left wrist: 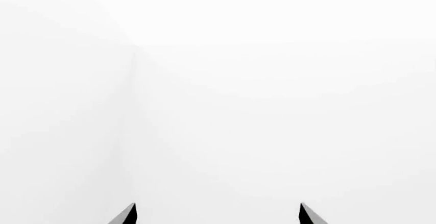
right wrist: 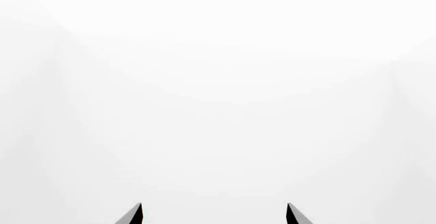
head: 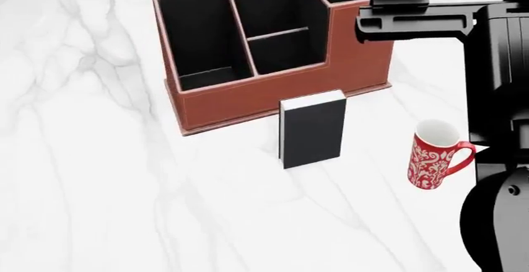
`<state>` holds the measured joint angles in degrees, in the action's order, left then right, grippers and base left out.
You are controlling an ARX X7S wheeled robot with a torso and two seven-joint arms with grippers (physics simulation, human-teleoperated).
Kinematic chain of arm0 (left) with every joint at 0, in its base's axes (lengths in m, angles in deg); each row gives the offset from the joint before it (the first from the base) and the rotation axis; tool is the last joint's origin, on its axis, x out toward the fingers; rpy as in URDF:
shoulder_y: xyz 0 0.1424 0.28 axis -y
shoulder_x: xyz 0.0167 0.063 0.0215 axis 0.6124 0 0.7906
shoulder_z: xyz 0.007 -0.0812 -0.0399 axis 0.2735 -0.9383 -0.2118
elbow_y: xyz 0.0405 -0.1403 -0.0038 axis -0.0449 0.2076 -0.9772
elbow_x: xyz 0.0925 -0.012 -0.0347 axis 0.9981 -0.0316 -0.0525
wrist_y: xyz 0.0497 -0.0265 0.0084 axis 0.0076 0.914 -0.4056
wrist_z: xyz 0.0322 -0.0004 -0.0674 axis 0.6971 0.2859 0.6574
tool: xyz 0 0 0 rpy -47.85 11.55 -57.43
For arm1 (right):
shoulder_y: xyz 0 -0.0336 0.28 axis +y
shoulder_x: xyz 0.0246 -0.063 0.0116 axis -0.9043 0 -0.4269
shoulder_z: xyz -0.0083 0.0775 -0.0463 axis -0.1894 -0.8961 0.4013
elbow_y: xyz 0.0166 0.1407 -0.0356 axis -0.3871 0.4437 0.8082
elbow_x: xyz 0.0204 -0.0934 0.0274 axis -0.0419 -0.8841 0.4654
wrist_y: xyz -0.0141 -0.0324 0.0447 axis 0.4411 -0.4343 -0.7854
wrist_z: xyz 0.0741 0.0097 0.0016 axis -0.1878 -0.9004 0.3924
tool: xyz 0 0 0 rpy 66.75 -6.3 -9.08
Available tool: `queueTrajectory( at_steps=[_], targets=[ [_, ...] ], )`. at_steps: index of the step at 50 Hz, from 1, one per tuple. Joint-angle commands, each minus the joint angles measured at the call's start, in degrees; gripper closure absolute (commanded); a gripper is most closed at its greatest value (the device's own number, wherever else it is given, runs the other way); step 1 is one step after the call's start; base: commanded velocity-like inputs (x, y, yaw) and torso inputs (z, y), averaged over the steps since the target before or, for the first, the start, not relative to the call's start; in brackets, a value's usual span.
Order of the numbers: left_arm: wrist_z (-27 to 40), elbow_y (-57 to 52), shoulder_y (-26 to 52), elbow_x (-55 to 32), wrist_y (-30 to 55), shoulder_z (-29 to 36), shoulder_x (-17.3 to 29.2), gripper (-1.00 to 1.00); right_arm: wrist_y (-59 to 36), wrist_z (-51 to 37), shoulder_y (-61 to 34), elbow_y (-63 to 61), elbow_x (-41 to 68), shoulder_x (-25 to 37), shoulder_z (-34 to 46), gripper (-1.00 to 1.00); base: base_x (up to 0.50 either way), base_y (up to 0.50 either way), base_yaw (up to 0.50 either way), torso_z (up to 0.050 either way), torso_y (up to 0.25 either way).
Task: Pick up the book and place it in the front compartment of the caddy.
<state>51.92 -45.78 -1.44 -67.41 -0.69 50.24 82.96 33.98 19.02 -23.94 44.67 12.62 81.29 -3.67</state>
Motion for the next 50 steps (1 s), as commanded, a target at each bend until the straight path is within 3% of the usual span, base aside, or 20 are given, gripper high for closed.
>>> queueTrajectory(
  at_steps=[1, 9, 50],
  targets=[
    [0.16, -0.11, 0.38, -0.53, 0.33, 0.16, 0.39, -1.00, -0.30, -0.59, 0.19, 0.27, -1.03, 0.85, 1.24, -1.00, 0.00, 0.00, 0.00, 0.000, 0.000],
    [0.31, -0.17, 0.28, -0.71, 0.35, 0.35, 0.65, -1.00, 0.55, 0.08, 0.79, -0.65, -0.09, 0.99, 0.74, -1.00, 0.14, 0.00, 0.00, 0.000, 0.000],
    [1.36, 0.33, 0.56, -1.74, -0.19, 0.75, 1.32, -1.00, 0.92, -0.48, 1.63, -0.03, 0.63, 1.53, 1.15, -1.00, 0.50, 0.00, 0.00, 0.000, 0.001]
  ],
)
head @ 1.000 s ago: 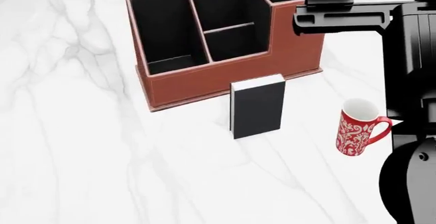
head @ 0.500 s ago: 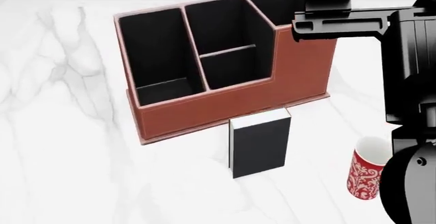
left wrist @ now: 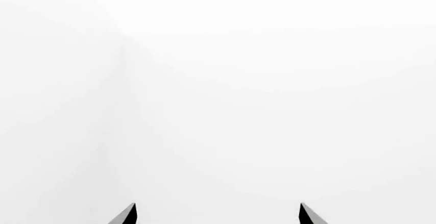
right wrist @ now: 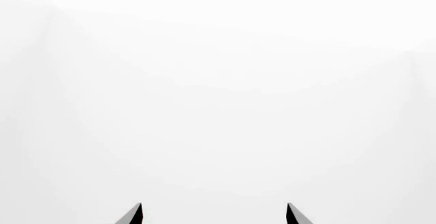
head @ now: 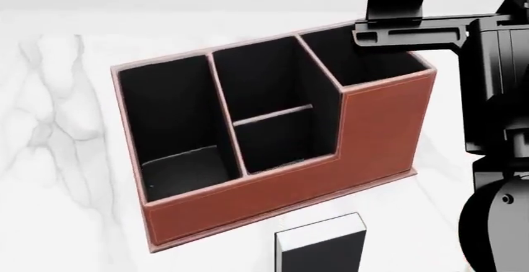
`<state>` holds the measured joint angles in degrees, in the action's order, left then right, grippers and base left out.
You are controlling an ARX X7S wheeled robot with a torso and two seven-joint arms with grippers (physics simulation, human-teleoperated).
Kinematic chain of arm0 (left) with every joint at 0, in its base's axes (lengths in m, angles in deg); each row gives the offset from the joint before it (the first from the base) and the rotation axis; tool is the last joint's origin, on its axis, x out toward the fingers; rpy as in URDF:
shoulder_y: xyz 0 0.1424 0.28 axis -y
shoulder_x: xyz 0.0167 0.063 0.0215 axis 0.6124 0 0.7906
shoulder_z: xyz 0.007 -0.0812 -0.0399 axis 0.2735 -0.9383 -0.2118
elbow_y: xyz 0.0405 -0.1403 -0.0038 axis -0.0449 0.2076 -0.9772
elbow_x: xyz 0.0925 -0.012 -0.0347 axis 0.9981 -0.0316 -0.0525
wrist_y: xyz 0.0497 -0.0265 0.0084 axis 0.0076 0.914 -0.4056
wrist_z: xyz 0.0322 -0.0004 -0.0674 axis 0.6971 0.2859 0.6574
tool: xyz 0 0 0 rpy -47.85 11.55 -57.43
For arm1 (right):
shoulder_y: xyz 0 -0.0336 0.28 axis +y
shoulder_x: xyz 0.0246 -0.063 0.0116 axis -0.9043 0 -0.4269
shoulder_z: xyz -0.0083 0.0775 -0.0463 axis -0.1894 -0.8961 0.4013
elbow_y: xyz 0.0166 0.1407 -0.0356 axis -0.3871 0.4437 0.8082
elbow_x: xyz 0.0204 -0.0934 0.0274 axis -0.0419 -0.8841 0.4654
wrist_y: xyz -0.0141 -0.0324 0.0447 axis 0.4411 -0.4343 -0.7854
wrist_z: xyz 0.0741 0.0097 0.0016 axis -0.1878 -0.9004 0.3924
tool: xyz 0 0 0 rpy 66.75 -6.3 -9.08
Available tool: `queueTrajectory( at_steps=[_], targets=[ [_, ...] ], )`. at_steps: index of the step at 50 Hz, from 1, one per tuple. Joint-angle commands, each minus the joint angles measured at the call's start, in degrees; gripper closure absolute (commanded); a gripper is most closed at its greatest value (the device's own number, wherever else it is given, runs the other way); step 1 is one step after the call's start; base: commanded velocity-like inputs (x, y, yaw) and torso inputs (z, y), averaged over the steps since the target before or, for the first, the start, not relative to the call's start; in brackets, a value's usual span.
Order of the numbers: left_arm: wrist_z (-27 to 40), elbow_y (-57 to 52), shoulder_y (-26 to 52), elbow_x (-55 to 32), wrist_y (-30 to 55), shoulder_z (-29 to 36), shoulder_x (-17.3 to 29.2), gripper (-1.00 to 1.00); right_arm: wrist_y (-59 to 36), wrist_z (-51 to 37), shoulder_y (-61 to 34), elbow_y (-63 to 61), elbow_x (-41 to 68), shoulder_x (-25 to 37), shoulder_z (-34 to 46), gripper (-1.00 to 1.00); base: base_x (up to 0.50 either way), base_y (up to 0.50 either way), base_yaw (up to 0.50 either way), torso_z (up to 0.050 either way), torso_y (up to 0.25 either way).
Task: Pick up the book and place it in the front compartment of the caddy.
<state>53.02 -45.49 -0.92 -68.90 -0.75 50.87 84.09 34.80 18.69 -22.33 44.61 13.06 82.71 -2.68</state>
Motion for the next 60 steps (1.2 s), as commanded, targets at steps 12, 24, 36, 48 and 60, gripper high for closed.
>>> queueTrajectory(
  at_steps=[12, 24, 36, 48, 60],
  targets=[
    [0.49, 0.37, 0.05, -0.45, -0.46, 0.31, 0.42, -1.00, 0.66, -0.13, 0.34, 0.37, 0.24, 0.29, 0.69, -1.00, 0.50, 0.00, 0.00, 0.000, 0.001],
    [0.73, 0.46, -0.15, -0.67, -0.71, 0.58, 0.59, -1.00, 0.85, -0.26, 0.65, 0.34, 0.51, 0.45, 0.71, -1.00, 0.50, 0.00, 0.00, 0.000, 0.002],
    [1.03, 0.46, -0.11, -1.07, -0.68, 0.53, 0.79, -1.00, 0.97, -0.33, 0.85, 0.38, 0.80, 0.56, 0.94, -1.00, 0.47, 0.00, 0.00, 0.000, 0.002],
    [1.26, 0.64, -0.16, -1.31, -0.88, 0.69, 0.98, -1.00, 0.93, -0.80, 0.91, 0.67, 0.41, 0.95, 1.45, -1.00, 0.02, 0.00, 0.00, 0.000, 0.001],
    [1.48, 0.42, -0.56, -1.64, -0.95, 0.73, 1.16, -1.00, -2.87, -1.28, -0.20, 0.62, 0.79, 1.87, 2.18, -1.00, 0.00, 0.00, 0.00, 0.000, 0.000]
  ],
)
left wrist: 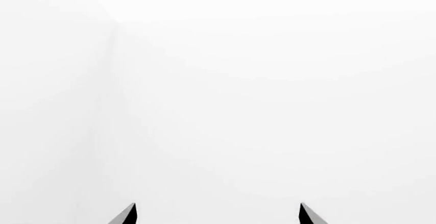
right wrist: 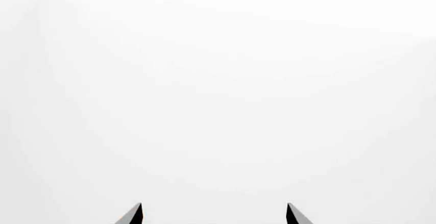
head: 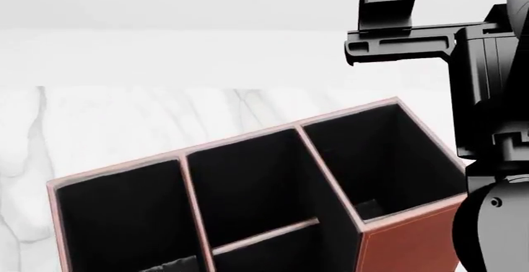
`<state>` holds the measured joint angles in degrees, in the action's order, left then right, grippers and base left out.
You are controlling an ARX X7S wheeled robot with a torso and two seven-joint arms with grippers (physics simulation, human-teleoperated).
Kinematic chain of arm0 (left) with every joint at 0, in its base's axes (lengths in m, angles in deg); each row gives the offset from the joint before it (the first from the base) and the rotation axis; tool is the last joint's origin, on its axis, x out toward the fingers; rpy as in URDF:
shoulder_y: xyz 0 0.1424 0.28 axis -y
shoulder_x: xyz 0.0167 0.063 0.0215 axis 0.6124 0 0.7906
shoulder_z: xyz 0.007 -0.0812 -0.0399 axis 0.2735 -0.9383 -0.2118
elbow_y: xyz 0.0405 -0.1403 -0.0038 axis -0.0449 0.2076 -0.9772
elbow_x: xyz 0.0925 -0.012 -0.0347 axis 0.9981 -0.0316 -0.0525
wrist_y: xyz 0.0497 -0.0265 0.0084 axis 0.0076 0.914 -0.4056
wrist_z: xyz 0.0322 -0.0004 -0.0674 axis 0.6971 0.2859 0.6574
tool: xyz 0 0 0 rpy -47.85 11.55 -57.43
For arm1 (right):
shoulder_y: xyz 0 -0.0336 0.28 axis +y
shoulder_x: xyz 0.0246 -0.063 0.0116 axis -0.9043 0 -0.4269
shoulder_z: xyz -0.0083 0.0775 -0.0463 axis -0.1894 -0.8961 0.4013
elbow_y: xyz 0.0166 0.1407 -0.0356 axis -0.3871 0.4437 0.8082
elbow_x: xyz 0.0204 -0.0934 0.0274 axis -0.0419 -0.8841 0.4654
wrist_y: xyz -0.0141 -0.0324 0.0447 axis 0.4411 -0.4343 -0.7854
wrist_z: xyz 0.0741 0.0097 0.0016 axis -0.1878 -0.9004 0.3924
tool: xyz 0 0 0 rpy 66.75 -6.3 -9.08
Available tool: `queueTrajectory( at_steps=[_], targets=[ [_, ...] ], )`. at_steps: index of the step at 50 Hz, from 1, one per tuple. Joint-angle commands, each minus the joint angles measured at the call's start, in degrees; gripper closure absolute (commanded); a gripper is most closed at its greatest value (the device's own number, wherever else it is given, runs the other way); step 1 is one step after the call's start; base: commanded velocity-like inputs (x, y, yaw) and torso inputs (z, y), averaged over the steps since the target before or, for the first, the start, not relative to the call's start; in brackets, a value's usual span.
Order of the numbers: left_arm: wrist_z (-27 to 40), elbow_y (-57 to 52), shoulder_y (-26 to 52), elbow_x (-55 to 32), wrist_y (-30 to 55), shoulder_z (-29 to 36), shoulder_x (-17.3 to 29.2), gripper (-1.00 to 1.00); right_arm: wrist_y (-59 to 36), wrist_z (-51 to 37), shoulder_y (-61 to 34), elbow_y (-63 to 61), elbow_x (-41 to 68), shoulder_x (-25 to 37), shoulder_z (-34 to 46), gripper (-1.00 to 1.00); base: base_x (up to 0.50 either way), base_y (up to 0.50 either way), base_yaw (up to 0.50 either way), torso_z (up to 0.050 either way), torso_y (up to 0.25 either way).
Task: Pick up the book and place it in the front compartment of the caddy.
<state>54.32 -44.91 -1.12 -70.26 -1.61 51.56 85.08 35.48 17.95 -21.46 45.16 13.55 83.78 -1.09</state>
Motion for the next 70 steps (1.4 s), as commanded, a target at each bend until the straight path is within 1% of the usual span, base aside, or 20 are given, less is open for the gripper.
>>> queueTrajectory(
  at_steps=[1, 8, 13, 15, 17, 18, 19, 21, 22, 25, 39, 41, 42, 46, 49, 53, 57, 61, 66, 70],
  targets=[
    [0.15, -0.22, -0.52, -0.35, -0.14, 0.06, 0.18, -1.00, -4.20, -0.92, -1.47, 0.96, -0.89, 1.61, 1.87, -1.00, 0.00, 0.00, 0.00, 0.000, 0.000],
    [-0.08, 0.55, -0.58, -0.25, -0.71, 0.47, 0.52, -1.00, -6.83, 2.20, -3.84, 2.84, 0.45, 4.02, 3.61, -1.00, 0.00, 0.00, 0.00, 0.000, 0.000],
    [-0.13, 0.20, -0.62, -0.53, -0.48, 0.34, 0.86, -1.00, -7.72, 7.42, -6.19, 2.91, 4.31, 6.19, 2.70, -1.00, 0.00, 0.00, 0.00, 0.000, 0.000],
    [-0.10, 0.28, -0.76, -0.57, -0.54, 0.26, 0.95, -1.00, -9.06, 9.73, -7.44, 3.38, 7.23, 6.43, 0.93, -1.00, 0.00, 0.00, 0.00, 0.000, 0.000],
    [-0.07, 0.28, -0.82, -0.56, -0.60, 0.30, 1.02, -1.00, -9.25, 10.00, -8.22, 3.58, 7.09, 7.24, 0.91, -1.00, 0.00, 0.00, 0.00, 0.000, 0.000],
    [-0.06, 0.31, -0.81, -0.55, -0.59, 0.34, 1.07, -1.00, -8.73, 12.64, -8.64, 3.82, 9.35, 7.65, -0.38, -1.00, 0.00, 0.00, 0.00, 0.000, 0.000],
    [-0.08, 0.34, -0.71, -0.59, -0.57, 0.35, 1.12, -1.00, -11.18, 14.10, -9.45, 3.85, 11.97, 8.14, -1.75, -1.00, 0.00, 0.00, 0.00, 0.000, 0.000],
    [-0.05, 0.37, -0.57, -0.66, -0.52, 0.37, 1.14, -1.00, -10.65, 15.70, -9.52, 3.54, 12.11, 9.56, -1.06, -1.00, 0.00, 0.00, 0.00, 0.000, 0.000],
    [-0.01, 0.32, -0.31, -0.71, -0.36, 0.41, 1.15, -1.00, -11.71, 17.58, -9.98, 3.67, 14.70, 9.90, -2.72, -1.00, 0.00, 0.00, 0.00, 0.000, 0.000],
    [0.08, 0.29, -0.28, -0.77, -0.42, 0.47, 1.12, -1.00, -13.29, 19.10, -10.97, 4.24, 17.37, 10.33, -4.72, -1.00, 0.00, 0.00, 0.00, 0.000, 0.000],
    [0.24, 0.21, -0.57, -0.98, -0.54, 0.58, 1.58, -1.00, -20.14, 31.12, -10.94, 3.14, 25.86, 18.74, -1.28, -1.00, 0.00, 0.00, 0.00, 0.000, 0.000],
    [0.24, 0.16, -0.60, -1.02, -0.55, 0.63, 1.65, -1.00, -19.54, 33.62, -10.20, 1.70, 26.20, 20.84, -0.09, -1.00, 0.00, 0.00, 0.00, 0.000, 0.000],
    [0.26, 0.19, -0.62, -1.11, -0.53, 0.55, 1.63, -1.00, -22.18, 35.01, -10.01, 1.06, 29.97, 21.38, -1.80, -1.00, 0.00, 0.00, 0.00, 0.000, 0.000],
    [0.36, 0.23, -0.70, -1.11, -0.65, 0.61, 1.70, -1.00, -23.69, 40.52, -7.71, -2.69, 36.74, 24.44, -4.99, -1.00, 0.00, 0.00, 0.00, 0.000, 0.000],
    [0.39, 0.15, -0.79, -1.17, -0.62, 0.60, 1.83, -1.00, -26.44, 42.20, -5.88, -4.93, 44.19, 26.09, -9.66, -1.00, 0.00, 0.00, 0.00, 0.000, 0.000],
    [0.50, 0.14, -0.74, -1.23, -0.54, 0.58, 1.97, -1.00, -27.79, 43.70, -4.03, -6.85, 47.18, 28.57, -11.26, -1.00, 0.00, 0.00, 0.00, 0.000, 0.000],
    [0.24, -0.13, -0.70, -1.21, -0.59, 1.08, 2.26, -1.00, -30.68, 44.91, -1.78, -8.81, 53.53, 31.52, -14.10, -1.00, 0.00, 0.00, 0.00, 0.000, 0.000],
    [0.28, -0.15, -0.53, -1.34, -0.43, 1.27, 2.25, -1.00, -31.03, 46.54, 0.58, -10.86, 53.88, 34.16, -14.80, -1.00, 0.00, 0.00, 0.00, 0.000, 0.000],
    [0.39, 0.02, -0.42, -1.42, -0.46, 1.35, 2.25, -1.00, -30.71, 47.52, 3.61, -11.83, 54.43, 35.15, -16.46, -1.00, 0.00, 0.00, 0.00, 0.000, 0.000],
    [0.49, 0.09, -0.46, -1.46, -0.53, 1.36, 2.30, -1.00, -30.78, 49.18, 5.07, -13.11, 52.90, 36.67, -14.32, -1.00, 0.00, 0.00, 0.00, 0.000, 0.000]
  ],
)
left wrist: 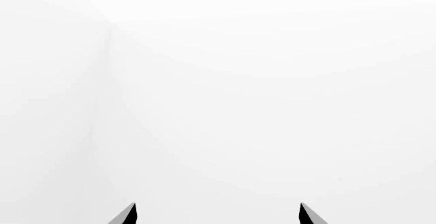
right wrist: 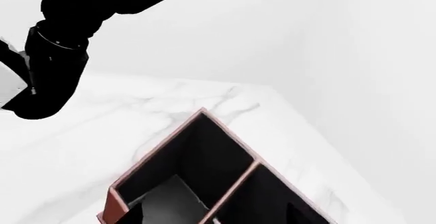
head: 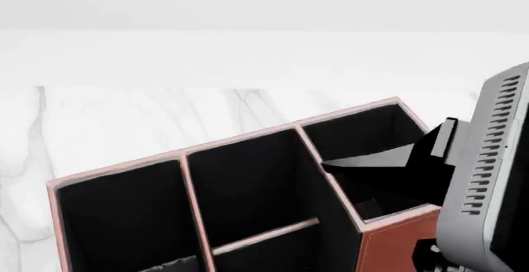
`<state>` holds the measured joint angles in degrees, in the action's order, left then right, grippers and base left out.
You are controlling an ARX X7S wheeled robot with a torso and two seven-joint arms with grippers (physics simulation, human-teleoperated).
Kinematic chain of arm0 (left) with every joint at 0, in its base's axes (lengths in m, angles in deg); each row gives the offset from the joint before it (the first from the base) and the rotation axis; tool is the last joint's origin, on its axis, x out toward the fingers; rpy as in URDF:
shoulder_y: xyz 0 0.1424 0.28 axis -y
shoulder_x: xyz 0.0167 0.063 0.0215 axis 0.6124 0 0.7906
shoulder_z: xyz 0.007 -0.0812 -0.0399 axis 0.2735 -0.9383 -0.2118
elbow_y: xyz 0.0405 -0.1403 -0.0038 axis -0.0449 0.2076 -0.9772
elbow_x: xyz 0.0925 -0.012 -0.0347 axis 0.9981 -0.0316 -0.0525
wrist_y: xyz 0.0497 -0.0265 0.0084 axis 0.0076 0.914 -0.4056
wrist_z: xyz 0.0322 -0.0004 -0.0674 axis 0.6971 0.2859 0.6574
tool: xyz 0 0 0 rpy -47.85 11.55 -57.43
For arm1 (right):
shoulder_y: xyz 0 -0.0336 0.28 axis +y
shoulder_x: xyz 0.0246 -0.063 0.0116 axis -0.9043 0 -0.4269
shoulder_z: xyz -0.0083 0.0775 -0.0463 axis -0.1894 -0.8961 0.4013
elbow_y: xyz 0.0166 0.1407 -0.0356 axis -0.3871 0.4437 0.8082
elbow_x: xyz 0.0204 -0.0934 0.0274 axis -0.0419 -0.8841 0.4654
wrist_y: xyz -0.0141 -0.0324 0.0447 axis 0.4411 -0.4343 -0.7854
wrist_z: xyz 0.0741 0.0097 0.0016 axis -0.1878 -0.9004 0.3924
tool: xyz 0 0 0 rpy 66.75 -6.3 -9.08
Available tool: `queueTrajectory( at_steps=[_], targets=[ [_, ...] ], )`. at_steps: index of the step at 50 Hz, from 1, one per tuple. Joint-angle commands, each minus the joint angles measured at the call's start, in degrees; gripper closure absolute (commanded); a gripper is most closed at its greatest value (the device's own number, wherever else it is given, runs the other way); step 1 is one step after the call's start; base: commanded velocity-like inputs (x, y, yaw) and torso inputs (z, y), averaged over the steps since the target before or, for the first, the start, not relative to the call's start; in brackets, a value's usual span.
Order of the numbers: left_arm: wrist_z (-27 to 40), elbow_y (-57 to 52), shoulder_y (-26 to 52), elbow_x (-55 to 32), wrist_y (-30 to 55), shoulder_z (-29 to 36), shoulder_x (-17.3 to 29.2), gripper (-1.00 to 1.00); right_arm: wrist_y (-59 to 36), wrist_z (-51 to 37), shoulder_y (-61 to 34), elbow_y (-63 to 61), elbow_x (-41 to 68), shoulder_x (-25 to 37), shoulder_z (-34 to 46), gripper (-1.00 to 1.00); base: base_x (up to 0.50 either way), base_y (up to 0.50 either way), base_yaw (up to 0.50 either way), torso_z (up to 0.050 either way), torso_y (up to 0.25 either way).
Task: Pick up the book and place it in the front compartment of the caddy.
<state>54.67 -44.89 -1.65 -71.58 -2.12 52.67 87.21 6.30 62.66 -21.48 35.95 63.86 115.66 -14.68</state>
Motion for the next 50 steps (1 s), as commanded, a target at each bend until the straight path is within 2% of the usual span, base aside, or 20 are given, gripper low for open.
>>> queueTrajectory(
  at_steps=[1, 11, 20, 35, 50],
  targets=[
    [0.10, 0.06, 0.06, -0.18, -0.05, 0.29, 0.20, -1.00, -0.94, 5.53, 5.79, -4.50, 1.15, 5.32, 0.07, -1.00, 0.00, 0.00, 0.00, 0.000, 0.000],
    [0.30, 0.21, 0.28, -0.35, -0.10, 0.29, 0.36, -1.00, -1.12, 6.74, 7.47, -5.82, -0.35, 7.26, 3.37, -1.00, 0.00, 0.00, 0.00, 0.000, 0.000],
    [0.52, 0.16, 0.46, -0.67, 0.05, 0.41, 0.27, -1.00, 2.08, 9.07, 16.37, -8.17, -4.98, 8.71, 3.28, -1.00, 0.00, 0.00, 0.00, 0.000, 0.000],
    [0.74, 0.29, 0.25, -0.91, -0.16, 0.52, 0.50, -1.00, 1.94, 9.66, 18.17, -9.43, -4.48, 10.31, 5.62, -1.00, 0.00, 0.00, 0.00, 0.000, 0.000],
    [0.96, 0.34, 0.48, -1.14, -0.15, 0.65, 0.79, -1.00, 2.60, 10.20, 19.34, -11.10, -8.13, 12.31, 11.78, -1.00, 0.00, 0.00, 0.00, 0.000, 0.000]
  ],
)
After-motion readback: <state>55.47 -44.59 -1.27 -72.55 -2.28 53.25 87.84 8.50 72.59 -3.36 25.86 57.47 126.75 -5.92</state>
